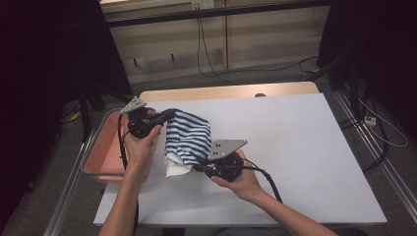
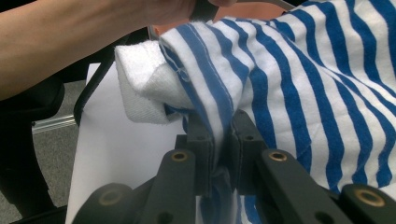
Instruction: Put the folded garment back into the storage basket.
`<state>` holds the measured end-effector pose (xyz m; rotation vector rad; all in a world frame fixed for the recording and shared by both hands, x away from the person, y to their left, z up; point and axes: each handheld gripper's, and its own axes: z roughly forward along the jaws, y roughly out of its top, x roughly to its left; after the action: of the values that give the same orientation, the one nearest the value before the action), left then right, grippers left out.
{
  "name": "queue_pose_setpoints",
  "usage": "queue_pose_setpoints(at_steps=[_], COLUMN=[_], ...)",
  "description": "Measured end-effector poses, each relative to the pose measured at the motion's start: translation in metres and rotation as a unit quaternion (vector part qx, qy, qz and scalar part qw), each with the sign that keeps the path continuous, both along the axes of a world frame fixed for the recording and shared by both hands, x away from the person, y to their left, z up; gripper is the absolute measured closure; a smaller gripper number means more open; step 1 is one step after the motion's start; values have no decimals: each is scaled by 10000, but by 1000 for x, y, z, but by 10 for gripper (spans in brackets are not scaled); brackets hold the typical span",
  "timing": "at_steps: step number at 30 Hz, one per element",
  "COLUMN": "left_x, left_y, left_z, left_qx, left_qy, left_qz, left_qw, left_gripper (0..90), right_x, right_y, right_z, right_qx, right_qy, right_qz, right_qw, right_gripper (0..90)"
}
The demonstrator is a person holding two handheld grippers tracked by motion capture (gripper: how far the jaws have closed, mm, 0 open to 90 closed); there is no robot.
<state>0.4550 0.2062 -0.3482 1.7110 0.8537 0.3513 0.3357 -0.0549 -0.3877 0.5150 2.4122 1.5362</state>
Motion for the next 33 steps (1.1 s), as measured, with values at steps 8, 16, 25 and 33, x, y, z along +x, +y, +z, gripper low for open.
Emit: queue_pose_setpoints(at_steps=[8,16,25,33], left_x=[0,0,-1,-2], left_y=[10,17,21,27], left_z=[6,9,13,14], left_qx=[-92,-172,-187,-264], left_qy=[-93,-107,-151,-164], left_qz=[4,51,105,138], left_qw=[9999,9998,9997,9994], left_gripper=[857,858,857,857], right_x=[2,3,5,5], right_y=[7,15,24,32], right_z=[5,7,8,7], right_qx=[111,238,304,337], right_qy=[-68,-125,-144,-171], right_qz=[54,101,180,230], right_qw=[9999,9996,9993,9990], right_gripper=[810,809,810,810])
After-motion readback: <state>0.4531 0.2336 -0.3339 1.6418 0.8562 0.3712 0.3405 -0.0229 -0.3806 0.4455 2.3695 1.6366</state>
